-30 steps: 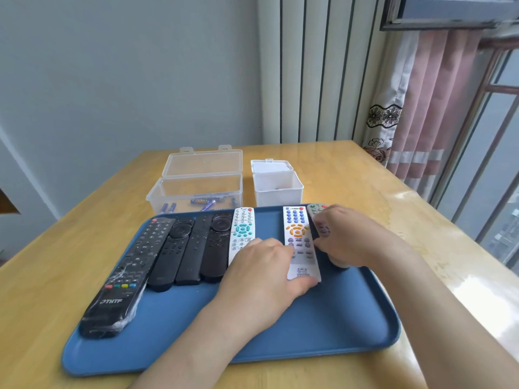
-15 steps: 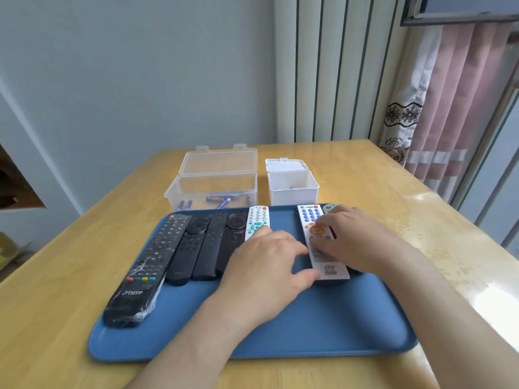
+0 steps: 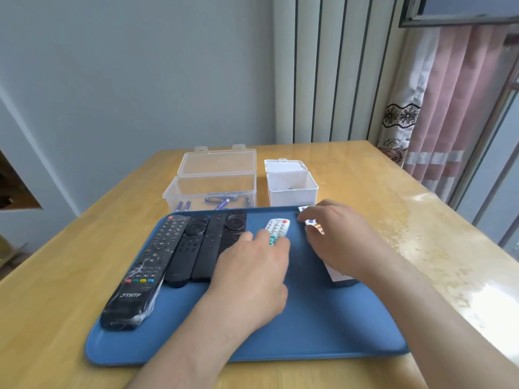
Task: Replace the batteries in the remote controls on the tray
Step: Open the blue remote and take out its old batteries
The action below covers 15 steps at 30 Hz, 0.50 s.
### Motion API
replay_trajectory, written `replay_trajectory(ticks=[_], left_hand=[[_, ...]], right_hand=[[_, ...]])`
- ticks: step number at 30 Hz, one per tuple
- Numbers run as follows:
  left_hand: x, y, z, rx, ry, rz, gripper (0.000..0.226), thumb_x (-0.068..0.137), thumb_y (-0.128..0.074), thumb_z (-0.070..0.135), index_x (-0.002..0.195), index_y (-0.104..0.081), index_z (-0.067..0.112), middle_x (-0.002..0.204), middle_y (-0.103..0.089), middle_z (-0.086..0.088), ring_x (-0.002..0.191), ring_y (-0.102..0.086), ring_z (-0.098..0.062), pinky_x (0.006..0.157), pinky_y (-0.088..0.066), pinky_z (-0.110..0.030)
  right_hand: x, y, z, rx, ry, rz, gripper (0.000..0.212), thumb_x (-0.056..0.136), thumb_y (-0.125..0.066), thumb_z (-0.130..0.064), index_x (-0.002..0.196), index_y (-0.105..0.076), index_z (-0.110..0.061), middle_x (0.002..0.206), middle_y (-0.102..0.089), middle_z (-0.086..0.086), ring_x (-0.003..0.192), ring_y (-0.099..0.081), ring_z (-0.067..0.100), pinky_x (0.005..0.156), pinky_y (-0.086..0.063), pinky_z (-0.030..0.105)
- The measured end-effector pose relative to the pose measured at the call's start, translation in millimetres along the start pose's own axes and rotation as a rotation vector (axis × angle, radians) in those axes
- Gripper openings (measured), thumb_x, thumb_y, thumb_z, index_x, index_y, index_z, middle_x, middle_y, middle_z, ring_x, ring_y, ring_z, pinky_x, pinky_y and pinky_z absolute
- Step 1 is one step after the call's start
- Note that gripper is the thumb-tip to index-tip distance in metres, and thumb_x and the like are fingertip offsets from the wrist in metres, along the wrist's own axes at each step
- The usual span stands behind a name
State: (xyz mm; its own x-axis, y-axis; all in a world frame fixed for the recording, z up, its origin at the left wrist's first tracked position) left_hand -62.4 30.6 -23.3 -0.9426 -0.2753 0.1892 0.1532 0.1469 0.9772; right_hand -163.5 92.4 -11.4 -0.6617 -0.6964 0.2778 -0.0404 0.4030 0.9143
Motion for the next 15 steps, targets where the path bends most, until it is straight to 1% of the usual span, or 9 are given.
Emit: replay_trajectory(ticks=[2, 3, 5, 6, 8, 9, 11, 13, 15], left_hand=[[1, -6, 4, 0.018, 0.046, -0.009, 0.054, 0.084, -0.055, 0.02, 0.133, -0.032, 0.021, 0.117, -0.044, -0.006, 0.104, -0.043, -0.026, 0.073, -0.036, -0.031], [4, -11, 3, 0.046, 0.07, -0.016, 0.059, 0.083, -0.059, 0.021, 0.135, -0.031, 0.02, 0.116, -0.045, -0.007, 0.104, -0.045, -0.027, 0.072, -0.037, -0.031], [6, -9, -2, 0.065, 0.131, -0.024, 0.066, 0.073, -0.074, 0.026, 0.13, -0.042, 0.018, 0.102, -0.056, -0.007, 0.093, -0.054, -0.026, 0.063, -0.038, -0.029], [7, -5, -6, 0.072, 0.145, 0.013, 0.066, 0.07, -0.077, 0.027, 0.127, -0.046, 0.019, 0.094, -0.06, -0.005, 0.087, -0.057, -0.024, 0.058, -0.037, -0.028], [8, -2, -14, -0.001, 0.159, 0.049, 0.049, 0.082, -0.064, 0.024, 0.126, -0.044, 0.02, 0.094, -0.063, -0.004, 0.089, -0.059, -0.026, 0.061, -0.036, -0.03], [10, -3, -21, -0.103, 0.17, 0.054, 0.041, 0.086, -0.057, 0.024, 0.124, -0.044, 0.022, 0.097, -0.064, -0.004, 0.091, -0.059, -0.028, 0.065, -0.037, -0.031], [13, -6, -42, -0.368, 0.248, 0.015, 0.038, 0.081, -0.055, 0.029, 0.118, -0.05, 0.029, 0.098, -0.068, -0.001, 0.092, -0.061, -0.027, 0.07, -0.044, -0.032], [14, -16, -63, -0.814, 0.357, -0.038, 0.046, 0.069, -0.059, 0.032, 0.115, -0.056, 0.033, 0.092, -0.073, 0.003, 0.087, -0.066, -0.021, 0.076, -0.053, -0.034], [14, -20, -70, -1.34, 0.402, 0.018, 0.045, 0.075, -0.064, 0.021, 0.12, -0.06, 0.024, 0.092, -0.075, -0.005, 0.083, -0.068, -0.021, 0.083, -0.054, -0.041]], right_hand=[[-1, -8, -12, 0.051, 0.061, 0.006, 0.034, 0.095, -0.043, -0.01, 0.119, -0.065, -0.02, 0.112, -0.067, 0.002, 0.104, -0.058, 0.023, 0.079, -0.042, 0.03], [-3, -14, -17, 0.053, 0.084, -0.01, 0.032, 0.093, -0.042, -0.008, 0.113, -0.065, -0.02, 0.105, -0.069, 0.002, 0.096, -0.059, 0.025, 0.075, -0.043, 0.033], [-5, -25, -24, 0.045, 0.108, -0.036, 0.026, 0.089, -0.042, -0.004, 0.102, -0.06, -0.019, 0.094, -0.069, 0.004, 0.083, -0.057, 0.028, 0.064, -0.04, 0.035], [-6, -27, -26, 0.051, 0.113, -0.033, 0.027, 0.087, -0.043, -0.004, 0.104, -0.059, -0.018, 0.093, -0.07, 0.004, 0.082, -0.058, 0.028, 0.064, -0.042, 0.035], [-5, -26, -29, 0.081, 0.109, -0.001, 0.035, 0.089, -0.042, -0.004, 0.117, -0.059, -0.017, 0.1, -0.071, 0.004, 0.092, -0.062, 0.028, 0.074, -0.049, 0.038], [-5, -23, -29, 0.1, 0.093, 0.029, 0.037, 0.09, -0.041, -0.004, 0.121, -0.06, -0.015, 0.105, -0.071, 0.003, 0.098, -0.063, 0.027, 0.08, -0.049, 0.039], [-4, -14, -24, 0.156, 0.033, 0.106, 0.04, 0.092, -0.041, -0.006, 0.127, -0.059, -0.014, 0.111, -0.07, 0.002, 0.105, -0.061, 0.025, 0.084, -0.046, 0.035], [-4, -2, -20, 0.291, -0.05, 0.178, 0.037, 0.095, -0.044, -0.01, 0.129, -0.058, -0.014, 0.11, -0.069, 0.001, 0.101, -0.06, 0.024, 0.08, -0.043, 0.031], [-7, -4, -9, 0.668, -0.201, 0.145, 0.031, 0.097, -0.049, -0.02, 0.127, -0.059, -0.018, 0.107, -0.068, -0.006, 0.098, -0.062, 0.024, 0.081, -0.048, 0.031]])
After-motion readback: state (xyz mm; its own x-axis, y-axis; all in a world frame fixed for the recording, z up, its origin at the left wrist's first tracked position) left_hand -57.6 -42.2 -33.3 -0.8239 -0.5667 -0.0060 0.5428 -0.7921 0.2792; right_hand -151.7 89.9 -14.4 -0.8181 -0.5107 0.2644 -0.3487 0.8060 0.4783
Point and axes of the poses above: each hand's wrist, its own x-axis towards the middle knuckle, its own y-axis out of the back of the hand, z = x × y, the point moved 9 cm from there along x, towards the middle knuckle
